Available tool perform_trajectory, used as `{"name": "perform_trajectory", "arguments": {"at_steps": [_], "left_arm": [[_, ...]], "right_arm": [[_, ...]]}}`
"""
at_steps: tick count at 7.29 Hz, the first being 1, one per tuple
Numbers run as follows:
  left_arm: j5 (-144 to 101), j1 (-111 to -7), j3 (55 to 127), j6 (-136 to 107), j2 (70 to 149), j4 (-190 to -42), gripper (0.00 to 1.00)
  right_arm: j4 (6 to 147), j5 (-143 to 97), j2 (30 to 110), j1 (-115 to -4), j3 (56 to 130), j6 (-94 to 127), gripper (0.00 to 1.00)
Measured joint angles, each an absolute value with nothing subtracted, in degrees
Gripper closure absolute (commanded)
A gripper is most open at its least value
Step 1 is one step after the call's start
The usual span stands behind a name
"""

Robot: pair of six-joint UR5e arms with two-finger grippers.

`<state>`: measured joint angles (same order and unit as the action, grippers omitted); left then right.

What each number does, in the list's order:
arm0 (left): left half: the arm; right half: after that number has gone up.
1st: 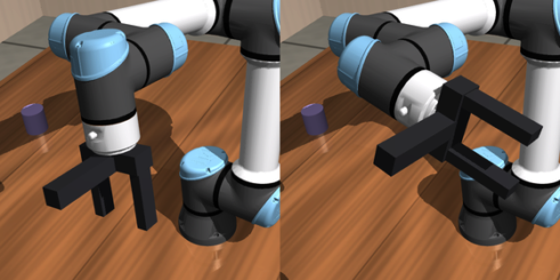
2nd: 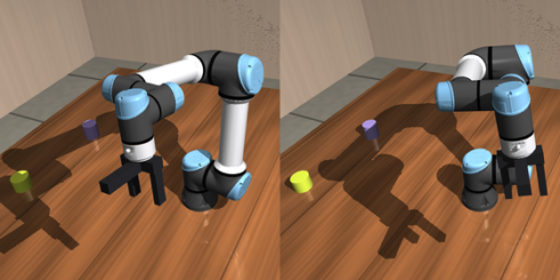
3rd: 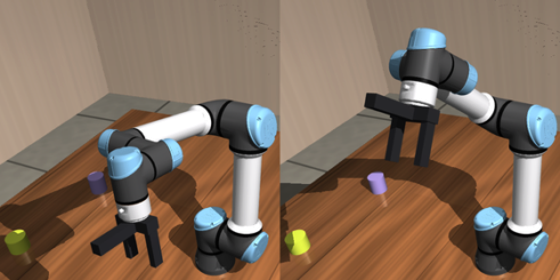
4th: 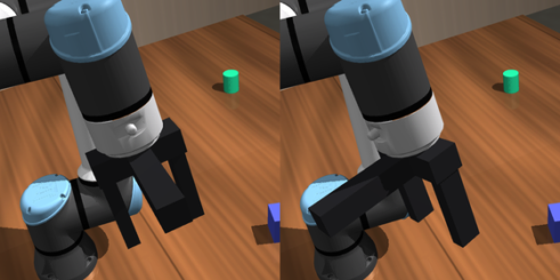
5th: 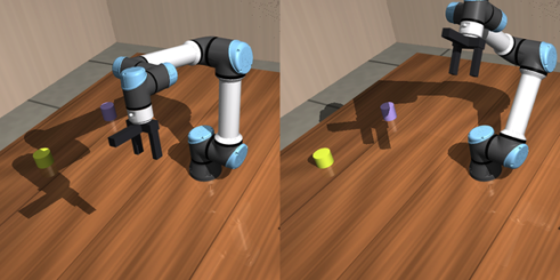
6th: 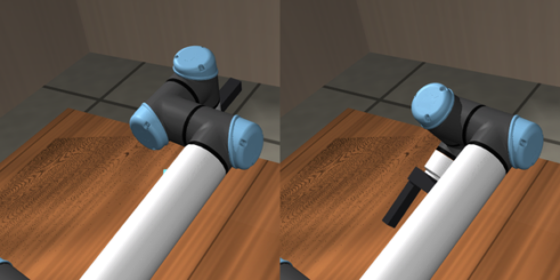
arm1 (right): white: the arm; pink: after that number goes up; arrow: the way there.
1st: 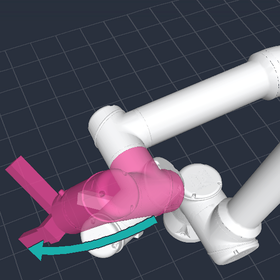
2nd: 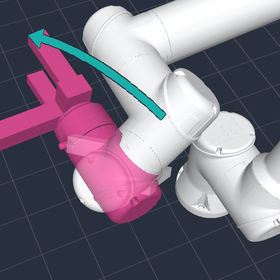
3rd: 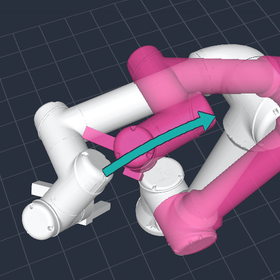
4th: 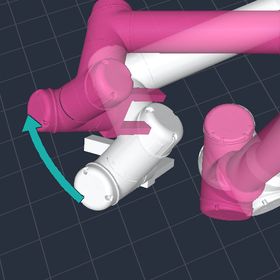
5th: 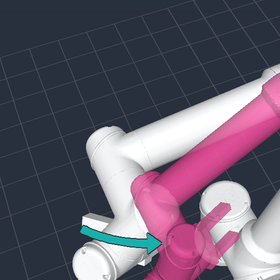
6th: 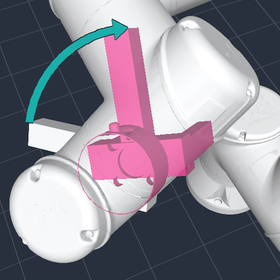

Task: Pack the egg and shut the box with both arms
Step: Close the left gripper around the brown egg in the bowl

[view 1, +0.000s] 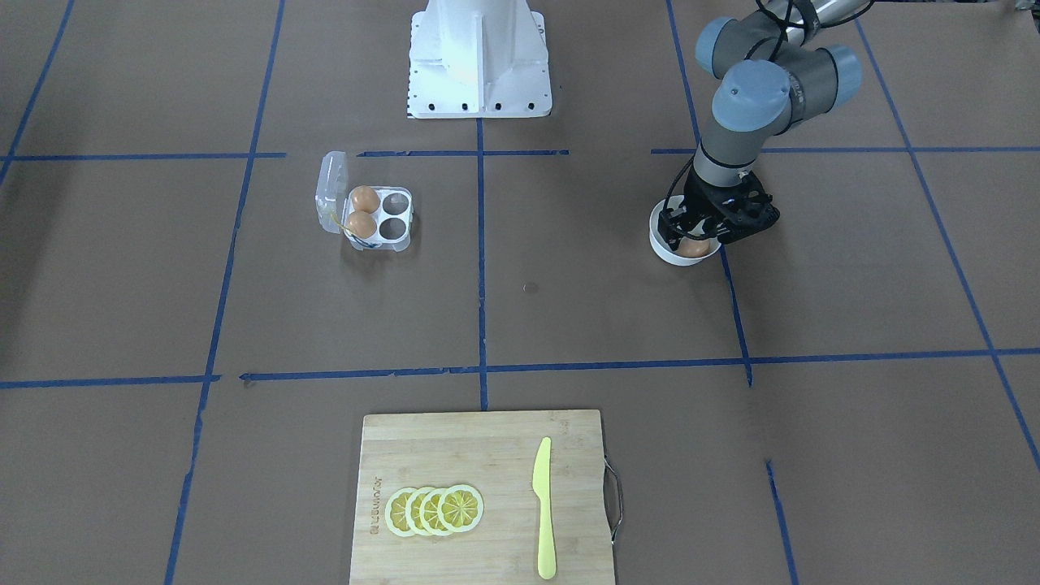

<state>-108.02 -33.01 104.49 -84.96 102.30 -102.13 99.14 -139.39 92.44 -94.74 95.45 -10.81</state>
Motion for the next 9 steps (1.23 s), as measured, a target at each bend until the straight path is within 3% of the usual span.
{"name": "perform_trajectory", "arguments": {"at_steps": [2,3,4,5,6,7,9], "left_arm": [[-108.0,-33.1,104.2,-85.1,102.4,-102.1,0.93],[-108.0,-33.1,104.2,-85.2,102.4,-102.1,1.00],[-108.0,-33.2,104.3,-85.3,102.4,-102.1,1.00],[-108.0,-33.2,104.6,-85.3,102.5,-102.1,0.85],[-108.0,-33.3,104.9,-85.3,102.5,-102.1,0.22],[-108.1,-33.3,105.1,-85.3,102.5,-102.1,0.01],[-108.0,-33.7,105.0,-85.3,102.6,-102.1,0.00]], "right_arm": [[99.1,-139.4,92.5,-94.7,95.4,-10.8,0.00],[99.1,-139.4,92.5,-94.7,95.4,-10.8,0.00],[99.1,-139.4,92.5,-94.7,95.5,-10.8,0.00],[99.1,-139.4,92.5,-94.7,95.5,-10.8,0.00],[99.1,-139.4,92.4,-94.7,95.4,-10.8,0.00],[99.1,-139.3,92.4,-94.7,95.4,-10.8,0.00],[99.1,-139.3,92.4,-94.7,95.4,-10.8,0.00]]}}
